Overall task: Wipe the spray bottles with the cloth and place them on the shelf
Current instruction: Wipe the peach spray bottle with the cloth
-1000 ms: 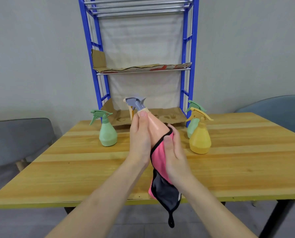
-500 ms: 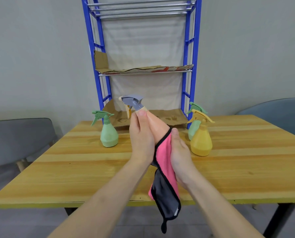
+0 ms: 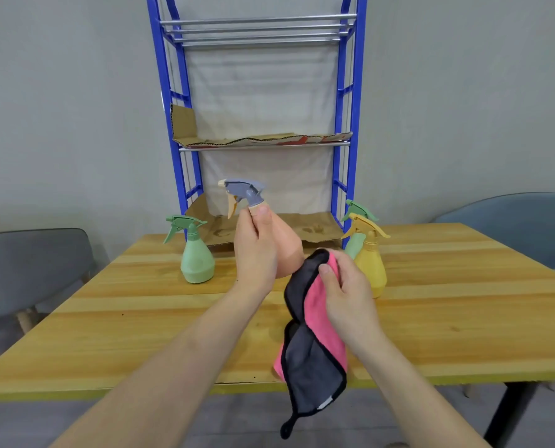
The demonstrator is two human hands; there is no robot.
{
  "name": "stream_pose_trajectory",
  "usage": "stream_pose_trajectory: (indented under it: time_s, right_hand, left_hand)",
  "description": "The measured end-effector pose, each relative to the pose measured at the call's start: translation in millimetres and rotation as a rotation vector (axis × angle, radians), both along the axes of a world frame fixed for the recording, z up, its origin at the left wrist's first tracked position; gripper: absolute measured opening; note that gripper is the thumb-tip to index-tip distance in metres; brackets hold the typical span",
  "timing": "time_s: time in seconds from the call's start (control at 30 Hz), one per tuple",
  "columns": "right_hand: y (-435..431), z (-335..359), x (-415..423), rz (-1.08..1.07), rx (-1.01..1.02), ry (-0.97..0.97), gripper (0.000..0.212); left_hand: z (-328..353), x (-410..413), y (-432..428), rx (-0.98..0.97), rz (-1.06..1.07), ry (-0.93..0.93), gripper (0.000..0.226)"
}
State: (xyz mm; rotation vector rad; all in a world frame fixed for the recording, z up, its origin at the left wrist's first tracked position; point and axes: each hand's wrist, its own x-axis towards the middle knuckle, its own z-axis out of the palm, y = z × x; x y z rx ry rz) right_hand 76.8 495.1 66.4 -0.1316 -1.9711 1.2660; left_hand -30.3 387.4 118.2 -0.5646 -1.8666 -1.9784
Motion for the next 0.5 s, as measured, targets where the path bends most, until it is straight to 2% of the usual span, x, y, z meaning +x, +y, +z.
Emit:
stream_pose_trajectory:
  time_s: [0.13, 0.27, 0.5]
  right_hand:
    - [23.6, 16.8, 7.2, -0.105, -0.005, 0.064, 0.018]
    - [47.0, 28.5, 5.6, -0.146, 0.072, 0.089, 0.015]
    - [80.6, 17.4, 4.0, -0.137, 0.011, 0.116, 0.015]
  left_hand:
    - [-13.8, -7.8, 10.4, -0.148, 0.005, -0.011, 0.030]
    - [-45.5, -20.2, 29.9, -0.312, -0.048, -0.041, 0.029]
    - [-88.8, -39.1, 64.4, -0.386, -0.089, -0.028, 0.016]
